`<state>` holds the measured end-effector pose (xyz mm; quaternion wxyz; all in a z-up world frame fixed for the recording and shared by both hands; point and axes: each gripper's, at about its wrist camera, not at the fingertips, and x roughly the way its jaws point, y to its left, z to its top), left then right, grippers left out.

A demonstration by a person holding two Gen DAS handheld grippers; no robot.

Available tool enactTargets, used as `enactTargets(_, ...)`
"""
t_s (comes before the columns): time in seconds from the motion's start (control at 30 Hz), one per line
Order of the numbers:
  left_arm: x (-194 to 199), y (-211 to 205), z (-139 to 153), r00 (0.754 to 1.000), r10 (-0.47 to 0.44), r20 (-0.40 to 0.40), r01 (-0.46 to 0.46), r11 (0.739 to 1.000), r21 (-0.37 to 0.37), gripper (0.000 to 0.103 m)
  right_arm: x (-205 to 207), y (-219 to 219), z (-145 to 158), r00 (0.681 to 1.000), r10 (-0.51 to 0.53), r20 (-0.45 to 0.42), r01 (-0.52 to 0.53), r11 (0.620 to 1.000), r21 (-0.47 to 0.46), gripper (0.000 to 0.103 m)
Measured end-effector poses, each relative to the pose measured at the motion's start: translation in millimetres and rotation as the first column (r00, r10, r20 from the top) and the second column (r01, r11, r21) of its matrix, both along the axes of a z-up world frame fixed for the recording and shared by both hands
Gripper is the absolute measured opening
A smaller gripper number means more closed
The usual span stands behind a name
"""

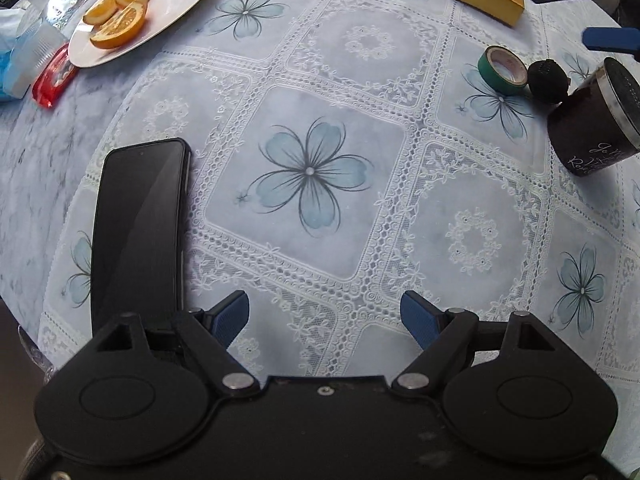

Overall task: Organize soft objects
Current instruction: 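Move both tools back over the table toward the green tape and black pompom, then grasp the green tape roll with the right tool while the left tool grasps the black fluffy pompom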

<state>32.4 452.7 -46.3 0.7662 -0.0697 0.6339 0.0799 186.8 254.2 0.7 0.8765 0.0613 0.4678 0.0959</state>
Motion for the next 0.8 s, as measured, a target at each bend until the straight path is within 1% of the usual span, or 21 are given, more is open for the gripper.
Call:
enactTargets(0.13,-4.8,10.4,-2.8,1.000,0.018,-0.001,-0.018,1.000,-0.010,0.082,36.7,12.0,-29.6,0.997,-0.080,-0.020,0.078,0.992,-0.095,0.054)
enactTargets(0.17,-5.4,13.6,-5.4,1.000,0.026,-0.004,-0.026,1.000,-0.014,0.082,42.4,15.3,-36.0,0.995,-0.094,-0.013,0.092,0.986,-0.137,0.054)
enactTargets(0.2,-6.1,17.1,-6.5,0.999,0.033,-0.007,-0.033,0.999,-0.018,0.082,46.1,22.2,-40.3,0.995,-0.098,0.018,0.099,0.975,-0.198,0.053)
enactTargets(0.23,-6.2,20.4,-7.6,0.999,0.040,-0.010,-0.040,0.999,-0.019,0.082,49.6,26.0,-44.5,0.995,-0.094,0.023,0.096,0.968,-0.231,0.053)
enactTargets(0.27,-6.5,25.3,-8.9,0.999,0.047,-0.012,-0.048,0.999,-0.019,0.082,50.9,27.5,-48.5,0.996,-0.092,0.009,0.092,0.966,-0.242,0.053)
enactTargets(0.3,-6.3,28.5,-10.0,0.999,0.052,-0.014,-0.052,0.998,-0.018,0.082,52.7,28.2,-52.6,0.995,-0.099,-0.026,0.090,0.967,-0.237,0.053)
enactTargets(0.33,-6.2,32.3,-11.0,0.998,0.057,-0.017,-0.058,0.998,-0.016,0.082,51.1,30.4,-54.8,0.996,-0.081,-0.026,0.072,0.966,-0.250,0.050)
enactTargets(0.4,-5.3,39.5,-13.2,0.998,0.066,-0.021,-0.066,0.998,-0.014,0.082,47.4,38.8,-58.4,0.999,-0.037,-0.036,0.026,0.960,-0.279,0.050)
enactTargets(0.43,-4.5,42.1,-13.9,0.997,0.069,-0.022,-0.069,0.998,-0.013,0.082,44.0,42.4,-58.9,0.999,-0.015,-0.050,0.000,0.962,-0.274,0.049)
enactTargets(0.47,-3.1,45.7,-13.5,0.997,0.071,-0.022,-0.071,0.997,-0.012,0.082,41.1,45.0,-59.9,0.997,0.005,-0.079,-0.024,0.968,-0.250,0.049)
enactTargets(0.5,-2.4,48.5,-13.5,0.997,0.072,-0.021,-0.072,0.997,-0.020,0.082,37.3,47.7,-60.9,0.995,0.018,-0.101,-0.040,0.974,-0.224,0.052)
enactTargets(0.57,-2.0,55.1,-11.8,0.997,0.079,-0.027,-0.080,0.996,-0.044,0.082,30.0,51.7,-64.3,0.984,0.043,-0.175,-0.075,0.980,-0.183,0.052)
enactTargets(0.63,0.8,59.0,-10.2,0.996,0.087,-0.028,-0.089,0.994,-0.062,0.082,16.1,51.7,-66.3,0.977,0.057,-0.207,-0.089,0.985,-0.147,0.052)
enactTargets(0.7,0.5,61.6,-4.9,0.996,0.091,-0.017,-0.092,0.993,-0.070,0.082,-1.9,50.3,-65.7,0.969,0.102,-0.226,-0.133,0.983,-0.127,0.051)
enactTargets(0.8,0.6,62.1,3.4,0.996,0.085,0.000,-0.085,0.994,-0.063,0.082,-27.5,39.2,-67.3,0.942,0.150,-0.301,-0.186,0.978,-0.092,0.051)
